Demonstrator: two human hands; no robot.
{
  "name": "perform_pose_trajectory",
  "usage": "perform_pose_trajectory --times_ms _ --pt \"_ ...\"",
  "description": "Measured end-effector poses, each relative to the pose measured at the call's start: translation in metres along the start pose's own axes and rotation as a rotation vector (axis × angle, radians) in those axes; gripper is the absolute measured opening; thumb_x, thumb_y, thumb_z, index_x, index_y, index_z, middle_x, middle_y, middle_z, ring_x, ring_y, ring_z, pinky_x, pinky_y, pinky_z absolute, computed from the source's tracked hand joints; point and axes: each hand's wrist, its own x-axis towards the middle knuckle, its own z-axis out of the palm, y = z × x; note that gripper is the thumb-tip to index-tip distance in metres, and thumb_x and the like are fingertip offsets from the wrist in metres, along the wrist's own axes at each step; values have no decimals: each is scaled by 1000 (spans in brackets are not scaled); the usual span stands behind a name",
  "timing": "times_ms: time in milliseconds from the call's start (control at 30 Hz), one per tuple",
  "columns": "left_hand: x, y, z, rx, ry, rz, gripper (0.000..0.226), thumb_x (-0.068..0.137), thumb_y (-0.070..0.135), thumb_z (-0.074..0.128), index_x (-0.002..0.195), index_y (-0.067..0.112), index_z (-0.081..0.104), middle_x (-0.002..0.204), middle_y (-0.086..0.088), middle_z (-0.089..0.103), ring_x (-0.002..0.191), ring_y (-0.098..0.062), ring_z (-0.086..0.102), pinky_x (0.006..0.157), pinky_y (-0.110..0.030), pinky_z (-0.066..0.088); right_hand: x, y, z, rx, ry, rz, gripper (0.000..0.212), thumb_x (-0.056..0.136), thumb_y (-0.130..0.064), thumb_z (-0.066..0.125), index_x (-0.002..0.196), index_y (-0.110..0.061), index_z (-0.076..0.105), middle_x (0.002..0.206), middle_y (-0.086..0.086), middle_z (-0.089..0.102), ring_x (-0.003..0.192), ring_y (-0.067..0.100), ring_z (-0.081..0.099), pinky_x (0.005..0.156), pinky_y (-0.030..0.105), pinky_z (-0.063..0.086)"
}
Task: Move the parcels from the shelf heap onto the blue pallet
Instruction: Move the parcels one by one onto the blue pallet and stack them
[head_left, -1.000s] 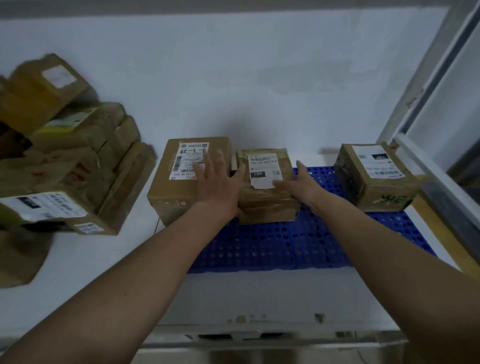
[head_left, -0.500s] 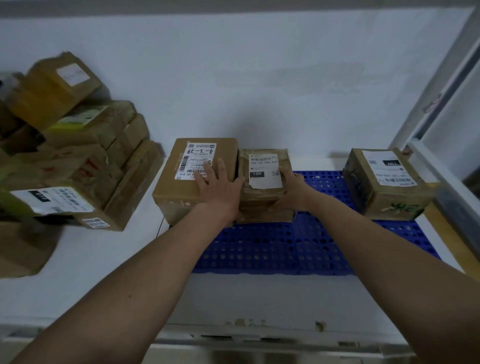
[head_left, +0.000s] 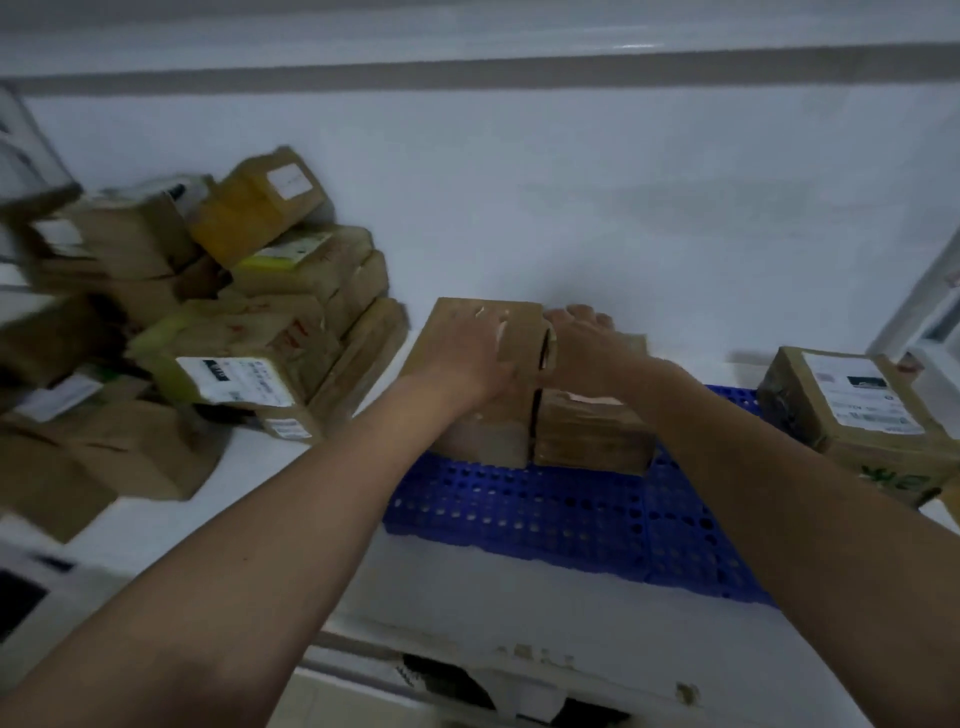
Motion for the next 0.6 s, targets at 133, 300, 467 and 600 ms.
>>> perform_pose_trajectory --times_ms 133,300,467,600 --pt "-50 -43 -21 149 47 -138 55 82 46 63 129 20 51 126 -9 53 121 -31 46 100 -40 39 -6 -66 14 -19 -12 -258 76 84 -42 64 145 -12 30 149 14 31 137 35 26 113 46 24" --pt "-137 -89 -21 161 -56 -367 53 83 45 65 127 17 56 132 -9 52 125 -30 46 101 -39 40 -29 -128 54 8 -222 -407 84 78 -48 68 146 -14 31 148 10 32 137 35 29 108 46 33" --pt "-212 -115 -45 191 -164 -618 61 86 47 63 139 23 45 142 -9 42 132 -30 37 104 -40 38 -54 -175 72 12 -380 -503 89 85 -44 66 153 -21 14 157 6 17 143 30 19 113 38 26" --pt "-258 -139 -70 216 -149 -717 61 87 45 63 140 22 44 142 -9 41 132 -31 35 104 -43 38 -66 -220 81 -11 -388 -583 95 85 -50 64 154 -14 11 161 5 10 146 26 15 116 36 24"
